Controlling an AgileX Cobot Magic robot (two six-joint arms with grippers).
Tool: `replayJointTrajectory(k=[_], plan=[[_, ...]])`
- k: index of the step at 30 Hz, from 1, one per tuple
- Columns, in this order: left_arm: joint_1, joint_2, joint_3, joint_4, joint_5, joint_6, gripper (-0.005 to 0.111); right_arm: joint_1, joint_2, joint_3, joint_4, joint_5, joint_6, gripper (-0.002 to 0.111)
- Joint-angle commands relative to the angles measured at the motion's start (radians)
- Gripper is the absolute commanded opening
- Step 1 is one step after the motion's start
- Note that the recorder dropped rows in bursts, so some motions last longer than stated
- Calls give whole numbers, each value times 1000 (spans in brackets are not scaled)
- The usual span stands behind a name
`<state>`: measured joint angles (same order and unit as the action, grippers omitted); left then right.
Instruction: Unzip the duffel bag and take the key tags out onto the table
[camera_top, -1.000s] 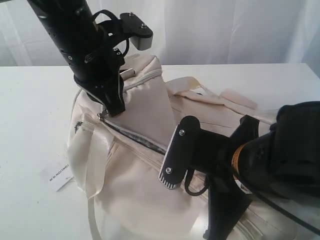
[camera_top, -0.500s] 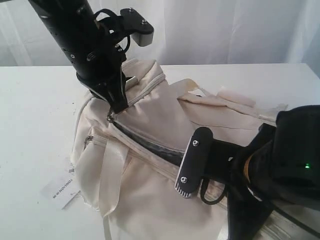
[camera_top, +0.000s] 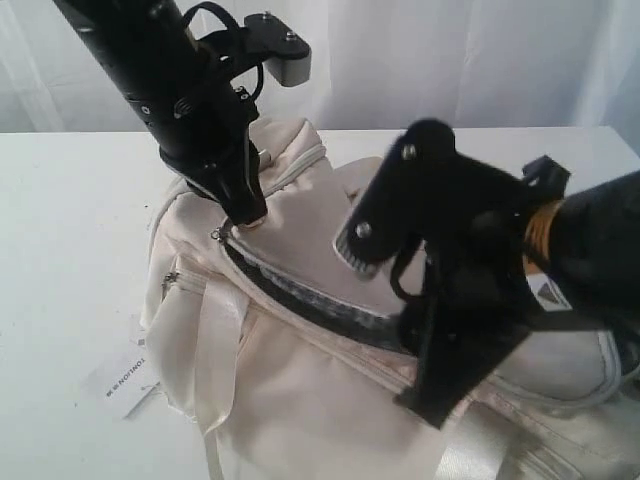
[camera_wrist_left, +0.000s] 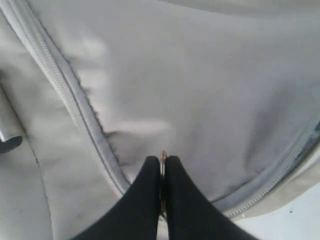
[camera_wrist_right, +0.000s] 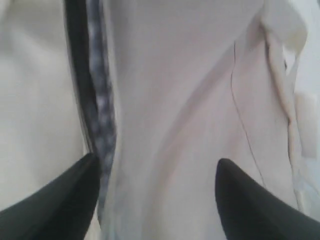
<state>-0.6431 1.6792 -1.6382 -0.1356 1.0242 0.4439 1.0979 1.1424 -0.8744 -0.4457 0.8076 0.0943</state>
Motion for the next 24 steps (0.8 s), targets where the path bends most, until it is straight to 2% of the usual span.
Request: replayJointTrajectory(k=[1,8,13,15,21,24], plan=[[3,-15,2,-38,24,8,0,0,8,-30,175,-259,-121,64],[3,-15,2,-38,22,8,0,0,206,-30,112,-391,-108,64],[3,-15,2,-38,22,6,0,0,277,-30,-50,-378,91,63],[3,-15,2,-38,22,6,0,0,284,-30,-48,-382,97,52],[3,-15,2,-38,12,6,0,0,284,-30,-36,-335,146,0],[3,-15,2,-38,-11,21,0,0,284,-30,-8,-283,146,0]])
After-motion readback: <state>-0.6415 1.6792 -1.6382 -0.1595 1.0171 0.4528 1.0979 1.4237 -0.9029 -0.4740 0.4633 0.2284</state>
